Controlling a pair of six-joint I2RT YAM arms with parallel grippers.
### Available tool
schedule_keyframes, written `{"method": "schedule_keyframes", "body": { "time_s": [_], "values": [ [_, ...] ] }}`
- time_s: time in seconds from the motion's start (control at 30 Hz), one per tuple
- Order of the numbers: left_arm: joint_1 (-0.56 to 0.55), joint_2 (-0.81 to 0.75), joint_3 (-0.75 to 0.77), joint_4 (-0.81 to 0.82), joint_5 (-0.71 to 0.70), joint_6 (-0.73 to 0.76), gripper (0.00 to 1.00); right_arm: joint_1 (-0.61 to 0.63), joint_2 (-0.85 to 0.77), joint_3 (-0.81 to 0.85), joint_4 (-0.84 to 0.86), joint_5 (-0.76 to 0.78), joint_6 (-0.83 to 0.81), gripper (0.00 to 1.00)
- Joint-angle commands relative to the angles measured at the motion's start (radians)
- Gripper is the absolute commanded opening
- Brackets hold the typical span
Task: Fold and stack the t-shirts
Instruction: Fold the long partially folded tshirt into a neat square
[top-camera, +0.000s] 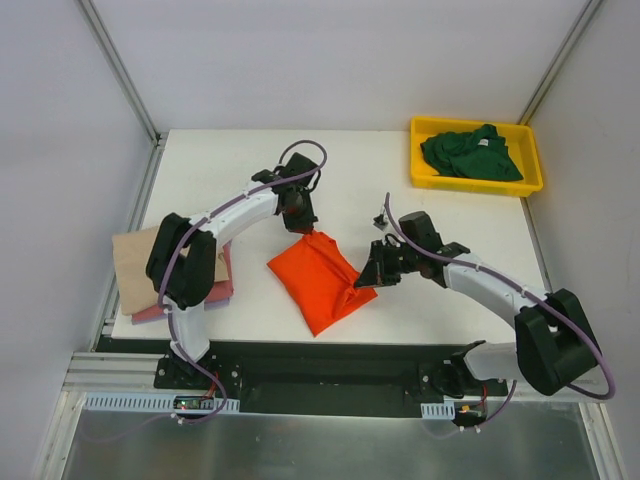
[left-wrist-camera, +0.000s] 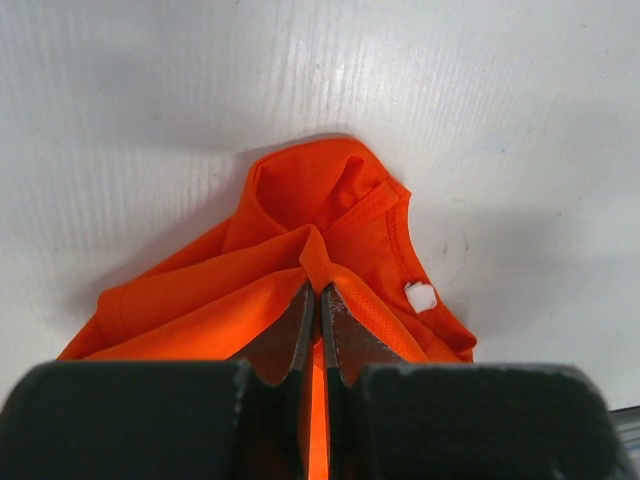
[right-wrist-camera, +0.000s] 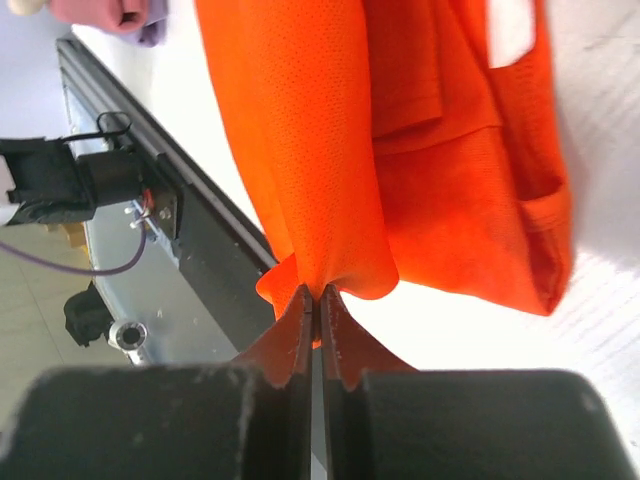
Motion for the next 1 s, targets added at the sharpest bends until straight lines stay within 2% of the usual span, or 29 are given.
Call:
{"method": "schedule_keyframes", "body": {
  "time_s": [0.0,0.07,0.1,0.17,0.23,0.27,0.37,0.4,0.53,0.57,0.73,0.83,0.97],
  "values": [
    [0.005,0.073,0.091,0.013,-0.012,0.043,0.0,-0.014,0.041,-0.009,-0.032,0.062,0.017,0.03],
    [0.005,0.102,0.107,0.013,-0.003,0.044,0.02,-0.018,0.058,-0.003,-0.043,0.12,0.013,0.12],
    [0.005,0.114,0.116,0.013,0.0,0.047,0.09,-0.022,0.067,0.006,-0.053,0.157,0.005,0.15],
    [0.005,0.126,0.137,0.013,0.002,0.061,0.34,-0.025,0.075,0.035,-0.112,0.241,-0.021,0.3],
    [0.005,0.117,0.154,0.013,0.029,0.083,0.6,-0.025,0.061,0.07,-0.161,0.31,-0.046,0.56],
    [0.005,0.102,0.159,0.013,0.037,0.09,0.72,-0.023,0.049,0.079,-0.181,0.335,-0.052,0.65],
    [0.001,0.026,0.139,0.015,0.052,0.107,0.99,-0.022,-0.037,0.09,-0.213,0.369,-0.066,0.76],
    [0.0,-0.019,0.119,0.015,0.051,0.11,0.99,-0.022,-0.064,0.086,-0.213,0.36,-0.072,0.79],
    [-0.005,-0.16,0.001,0.022,0.074,0.116,0.99,0.007,-0.167,0.075,-0.198,0.265,-0.09,1.0],
    [-0.005,-0.194,-0.037,0.031,0.091,0.116,0.99,0.03,-0.183,0.073,-0.178,0.239,-0.093,0.96],
    [-0.005,-0.256,-0.165,0.14,0.263,0.122,0.99,0.181,-0.128,0.116,-0.074,0.163,-0.089,0.96],
    [-0.009,-0.193,-0.143,0.176,0.371,0.132,0.99,0.199,-0.045,0.148,-0.051,0.174,-0.072,0.96],
    [-0.018,-0.046,-0.064,0.186,0.425,0.147,0.99,0.198,0.055,0.164,-0.063,0.24,-0.09,0.96]
  ]
}}
